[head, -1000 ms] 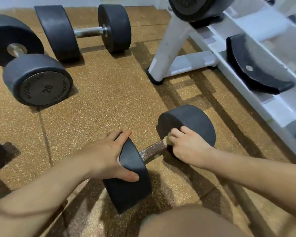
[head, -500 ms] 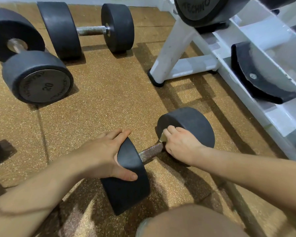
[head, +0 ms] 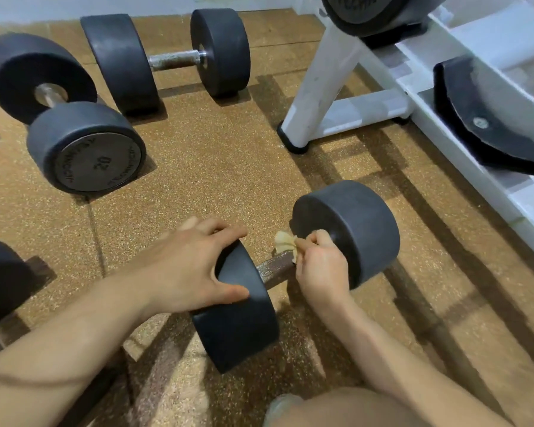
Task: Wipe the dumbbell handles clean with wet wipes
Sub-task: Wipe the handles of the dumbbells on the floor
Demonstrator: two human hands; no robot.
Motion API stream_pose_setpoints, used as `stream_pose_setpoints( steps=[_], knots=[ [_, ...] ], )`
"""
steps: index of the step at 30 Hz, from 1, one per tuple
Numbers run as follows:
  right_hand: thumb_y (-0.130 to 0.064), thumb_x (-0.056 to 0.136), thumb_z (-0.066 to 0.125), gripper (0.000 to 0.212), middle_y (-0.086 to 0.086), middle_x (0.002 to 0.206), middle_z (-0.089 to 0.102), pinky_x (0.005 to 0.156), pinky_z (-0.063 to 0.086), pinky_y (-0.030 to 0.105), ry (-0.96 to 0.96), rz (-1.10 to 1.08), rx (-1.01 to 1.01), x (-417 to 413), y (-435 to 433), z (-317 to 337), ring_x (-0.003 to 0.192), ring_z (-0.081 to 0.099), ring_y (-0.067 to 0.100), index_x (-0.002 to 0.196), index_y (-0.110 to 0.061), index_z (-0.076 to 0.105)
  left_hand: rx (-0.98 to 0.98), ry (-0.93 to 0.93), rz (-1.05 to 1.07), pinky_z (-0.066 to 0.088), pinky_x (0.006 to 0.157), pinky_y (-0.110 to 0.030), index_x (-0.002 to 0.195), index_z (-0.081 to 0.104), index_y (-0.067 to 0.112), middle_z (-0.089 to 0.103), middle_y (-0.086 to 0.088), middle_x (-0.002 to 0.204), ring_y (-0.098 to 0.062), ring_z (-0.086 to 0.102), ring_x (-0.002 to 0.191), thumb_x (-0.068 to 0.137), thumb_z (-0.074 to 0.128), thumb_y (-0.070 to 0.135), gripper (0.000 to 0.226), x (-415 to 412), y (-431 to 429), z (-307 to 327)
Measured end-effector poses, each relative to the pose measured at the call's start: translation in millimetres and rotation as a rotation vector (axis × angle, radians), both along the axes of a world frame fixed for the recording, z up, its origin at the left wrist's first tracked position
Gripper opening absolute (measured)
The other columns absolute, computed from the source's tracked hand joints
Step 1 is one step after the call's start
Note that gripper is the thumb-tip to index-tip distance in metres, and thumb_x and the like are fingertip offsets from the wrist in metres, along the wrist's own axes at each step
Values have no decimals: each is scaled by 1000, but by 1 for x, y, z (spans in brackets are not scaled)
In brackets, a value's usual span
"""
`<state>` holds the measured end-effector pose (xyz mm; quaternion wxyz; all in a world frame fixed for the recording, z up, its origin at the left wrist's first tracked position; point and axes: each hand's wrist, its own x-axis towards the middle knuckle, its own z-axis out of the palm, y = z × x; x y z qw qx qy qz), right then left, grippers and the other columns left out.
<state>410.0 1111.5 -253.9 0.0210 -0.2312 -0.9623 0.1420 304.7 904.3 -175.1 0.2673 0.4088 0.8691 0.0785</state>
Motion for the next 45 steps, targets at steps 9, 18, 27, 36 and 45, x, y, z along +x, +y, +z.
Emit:
stream_pose_setpoints(
  steps=[9,18,27,36,45],
  knots=[
    [-12,92,57,21,-1,95,55,79,50,29,170,187,-257,3,-2,-10,82,56,13,107,-14,72,-27,-45,22,22,116,-45,149,-15,43,-7,25,157,-7,0,140,50,62,89,133,9,-10,-8],
    [-12,90,54,29,1,105,54,82,48,41,-51,503,-156,-6,-12,-2,94,55,22,115,-22,63,5,-167,118,20,118,-45,153,-1,39,9,16,160,-9,8,144,44,63,89,136,-10,-13,-9],
    [-27,92,62,22,-2,97,60,85,49,39,-12,529,-254,-37,-9,1,92,59,19,108,-16,72,116,-238,215,24,108,-23,153,18,31,29,11,152,-7,27,134,51,70,81,125,-26,-20,-13],
    [-20,94,53,21,3,106,58,91,46,35,92,386,-245,-48,-27,-13,96,56,18,108,-15,69,266,-7,218,27,107,-27,146,37,32,41,16,140,-14,33,133,69,69,69,92,-20,-18,2],
    [10,77,64,27,2,86,55,76,52,37,302,184,-139,-50,12,-17,83,55,25,98,-5,72,-24,-42,134,6,121,-37,149,-17,44,-15,23,158,-7,-9,146,54,71,77,133,-19,-17,-6]
  ],
)
